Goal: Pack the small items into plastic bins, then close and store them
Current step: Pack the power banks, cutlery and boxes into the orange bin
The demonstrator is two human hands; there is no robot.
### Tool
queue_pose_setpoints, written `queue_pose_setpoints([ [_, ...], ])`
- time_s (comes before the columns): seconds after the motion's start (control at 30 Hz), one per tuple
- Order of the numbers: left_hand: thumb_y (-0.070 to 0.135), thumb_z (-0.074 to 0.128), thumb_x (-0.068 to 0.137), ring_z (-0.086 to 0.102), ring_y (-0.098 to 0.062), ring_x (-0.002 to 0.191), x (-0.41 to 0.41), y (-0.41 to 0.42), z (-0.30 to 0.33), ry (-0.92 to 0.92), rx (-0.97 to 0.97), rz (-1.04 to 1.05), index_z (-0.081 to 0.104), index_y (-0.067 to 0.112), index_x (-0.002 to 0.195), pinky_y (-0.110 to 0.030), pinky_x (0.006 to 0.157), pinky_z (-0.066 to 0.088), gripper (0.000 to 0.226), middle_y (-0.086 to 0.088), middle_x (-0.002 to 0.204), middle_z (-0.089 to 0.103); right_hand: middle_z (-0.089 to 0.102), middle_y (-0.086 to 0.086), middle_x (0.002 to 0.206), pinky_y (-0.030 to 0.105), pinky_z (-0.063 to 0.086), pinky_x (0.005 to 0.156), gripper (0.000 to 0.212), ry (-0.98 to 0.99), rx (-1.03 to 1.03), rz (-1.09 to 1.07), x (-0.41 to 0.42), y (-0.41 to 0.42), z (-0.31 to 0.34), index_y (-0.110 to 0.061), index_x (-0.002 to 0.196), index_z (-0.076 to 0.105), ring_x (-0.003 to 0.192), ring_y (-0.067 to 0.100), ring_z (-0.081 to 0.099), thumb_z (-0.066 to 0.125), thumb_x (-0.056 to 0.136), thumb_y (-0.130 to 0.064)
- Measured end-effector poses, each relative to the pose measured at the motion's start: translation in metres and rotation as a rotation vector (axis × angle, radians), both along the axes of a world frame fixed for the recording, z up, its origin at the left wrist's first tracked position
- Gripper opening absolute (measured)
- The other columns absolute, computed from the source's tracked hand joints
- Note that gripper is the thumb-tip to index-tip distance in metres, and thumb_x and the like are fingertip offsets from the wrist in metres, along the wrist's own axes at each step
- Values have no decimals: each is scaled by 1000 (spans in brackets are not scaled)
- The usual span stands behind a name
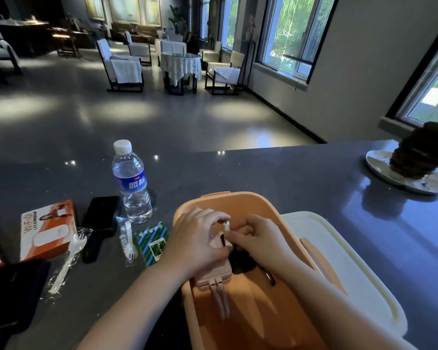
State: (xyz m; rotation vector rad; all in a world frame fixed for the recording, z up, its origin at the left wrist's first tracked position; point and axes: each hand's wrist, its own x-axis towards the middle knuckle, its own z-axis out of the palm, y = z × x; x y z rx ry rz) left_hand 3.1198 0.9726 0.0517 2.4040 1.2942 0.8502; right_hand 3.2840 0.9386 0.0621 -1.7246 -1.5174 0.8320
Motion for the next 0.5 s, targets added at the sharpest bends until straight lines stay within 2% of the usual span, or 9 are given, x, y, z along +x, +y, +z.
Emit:
queue_pose_setpoints([
  [0.13,52,63,59,47,-6,101,1,-1,3,36,8,-23,58,39,111,-25,89,33,54,21,104,61,69,-5,65,25,56,60,16,32,-58,-29,2,3,-4,-23,84,66,58,7,64,76,78,-34],
  [0.17,53,63,59,47,-7,104,1,-1,2,57,9,-10,57,39,114,-25,90,32,57,21,107,60,68,-6,64,24,55,58,15,15,-61,-45,4,5,-5,-23,84,66,56,5,62,76,78,-33],
  [0.2,52,64,60,45,-9,109,0,0,0,76,10,22,55,39,118,-25,92,30,60,19,112,58,67,-7,63,21,51,54,14,-40,-52,-65,7,7,-6,-24,83,65,54,3,61,74,79,-33],
  [0.27,46,67,64,41,-11,117,-3,-1,-5,87,-3,121,54,33,121,-25,96,26,59,15,119,54,65,-9,66,14,39,48,13,-291,-28,-99,14,12,-7,-27,84,61,57,2,59,71,81,-35],
  [0.33,39,66,70,40,-11,119,-6,-2,-11,53,-6,174,57,29,118,-26,99,28,49,13,119,52,63,-10,72,16,33,48,14,-526,-28,-103,16,18,-9,-27,85,58,62,5,57,68,81,-35],
  [0.4,35,63,75,40,-9,119,-7,-3,-15,8,2,175,60,28,112,-26,101,30,38,14,119,52,61,-9,72,16,34,46,14,-658,-56,-67,15,23,-14,-26,87,57,61,4,55,68,83,-34],
  [0.5,33,61,80,36,-6,123,-11,-5,-18,-51,-24,167,62,30,107,-25,104,26,27,16,121,51,62,-6,73,16,40,46,12,-734,-118,-25,11,32,-23,-21,89,60,59,7,58,69,84,-29],
])
